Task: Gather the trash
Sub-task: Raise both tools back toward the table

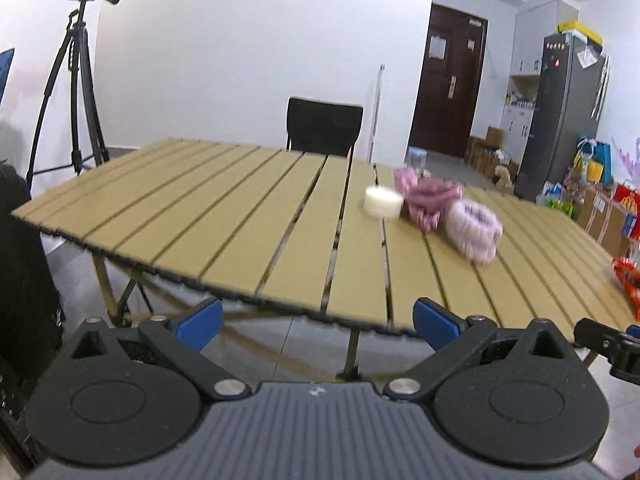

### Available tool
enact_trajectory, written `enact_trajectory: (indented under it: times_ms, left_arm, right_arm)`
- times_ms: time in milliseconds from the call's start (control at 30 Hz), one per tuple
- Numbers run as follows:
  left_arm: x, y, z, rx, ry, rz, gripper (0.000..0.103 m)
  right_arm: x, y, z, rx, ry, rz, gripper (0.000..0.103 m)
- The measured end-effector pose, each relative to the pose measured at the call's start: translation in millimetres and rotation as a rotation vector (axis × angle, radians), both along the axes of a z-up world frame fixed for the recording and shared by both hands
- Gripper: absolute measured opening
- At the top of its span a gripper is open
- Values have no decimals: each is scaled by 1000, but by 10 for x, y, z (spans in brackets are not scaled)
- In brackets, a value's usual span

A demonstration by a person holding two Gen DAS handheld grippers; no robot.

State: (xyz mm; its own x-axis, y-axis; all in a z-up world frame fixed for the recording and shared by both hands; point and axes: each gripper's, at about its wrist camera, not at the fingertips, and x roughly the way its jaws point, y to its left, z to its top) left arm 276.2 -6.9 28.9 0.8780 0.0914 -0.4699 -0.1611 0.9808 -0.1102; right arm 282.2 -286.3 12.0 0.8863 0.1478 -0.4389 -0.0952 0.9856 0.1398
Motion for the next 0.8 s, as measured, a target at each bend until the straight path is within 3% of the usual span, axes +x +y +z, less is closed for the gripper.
enact_trajectory:
  times_ms: [267, 800]
  left_arm:
    - [328, 53, 175, 10, -47, -4, 103]
    - [1102, 193, 128, 21, -20, -3, 103]
  right_arm:
    - [404, 138, 123, 7, -56, -25, 103]
    - [1295, 357, -88, -24, -18, -16, 103]
